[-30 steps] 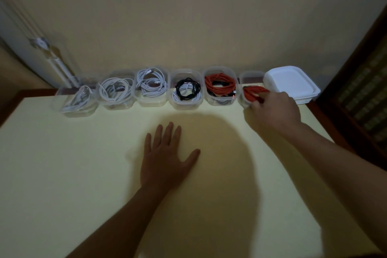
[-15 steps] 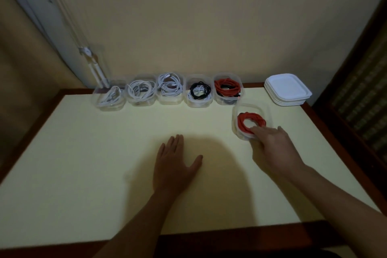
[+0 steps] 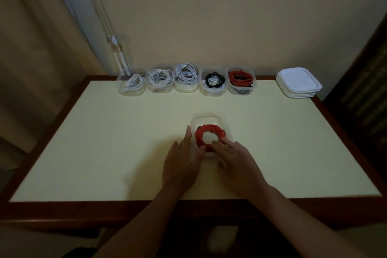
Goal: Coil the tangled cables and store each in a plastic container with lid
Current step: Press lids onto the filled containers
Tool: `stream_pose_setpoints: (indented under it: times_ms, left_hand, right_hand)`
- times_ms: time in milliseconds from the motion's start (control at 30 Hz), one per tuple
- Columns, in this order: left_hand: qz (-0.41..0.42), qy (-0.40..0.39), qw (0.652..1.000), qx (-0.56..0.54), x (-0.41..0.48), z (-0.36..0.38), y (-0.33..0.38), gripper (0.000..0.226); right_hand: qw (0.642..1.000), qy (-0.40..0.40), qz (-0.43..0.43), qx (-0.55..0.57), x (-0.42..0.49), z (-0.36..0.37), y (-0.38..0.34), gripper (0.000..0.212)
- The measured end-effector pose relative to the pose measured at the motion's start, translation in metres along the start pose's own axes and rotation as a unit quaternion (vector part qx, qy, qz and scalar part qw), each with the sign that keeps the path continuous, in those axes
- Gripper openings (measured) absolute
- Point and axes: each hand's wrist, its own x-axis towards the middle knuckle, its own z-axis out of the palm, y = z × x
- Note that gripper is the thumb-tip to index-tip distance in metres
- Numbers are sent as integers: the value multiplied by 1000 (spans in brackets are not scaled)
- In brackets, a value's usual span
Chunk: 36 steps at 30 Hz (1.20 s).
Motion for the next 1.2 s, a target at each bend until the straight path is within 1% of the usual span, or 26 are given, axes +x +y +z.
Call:
stream_pose_setpoints:
  times_ms: [100,267,333,400,433,500,567,633,700,800,833,900,967,1033,1100,1200]
  left_hand:
    - [3,17,1000,-6,1,-4,3,73]
    - [12,10,1000,9,5,-2,1,86]
    - [30,2,1000,7,8,0,-3,94]
    - [46,-11,999,16,13,2,-7,104]
    - [51,-14,998,20,16,3,-8,108]
    - [57,-11,998,26,22,5,-7,111]
    - [61,-10,998,33,28,6,-5,113]
    - [61,-12,997,37,33,9,-5,113]
    - [64,-15,997,39,40,12,-6,113]
    - [70,-15,997,43,53,18,-5,114]
    - [72,-14,996,45,56,19,-5,114]
    - [77,-16,996,44,63,22,-4,115]
    - [83,-18,996,42,70,25,-3,114]
    - [89,-16,995,44,78,29,-1,113]
    - [92,-14,995,46,84,33,0,113]
    - [93,-8,995,48,89,37,2,112]
  right_hand:
    - [1000,-1,-10,-6,0,8,-8,53]
    - [1000,5,-18,-11,-1,13,-3,52]
    - [1000,19,-16,16,-1,11,0,52]
    - [996,49,4,69,-3,6,5,51]
    - [995,62,10,75,-4,3,9,50]
    - [996,78,17,44,-3,-5,22,49]
    - [994,97,47,19,1,-12,42,45]
    - [989,102,104,8,8,-20,70,44]
    - [980,94,177,-16,20,-30,104,48]
    - [951,64,294,-70,39,-46,158,52]
    - [942,61,315,-97,47,-50,176,50]
    - [927,63,328,-170,61,-60,207,45]
    - [911,36,337,-234,70,-70,233,45]
    - [902,-10,348,-254,76,-80,253,48]
    - [896,-39,345,-277,82,-86,266,44]
    - [894,-36,331,-300,90,-85,275,36]
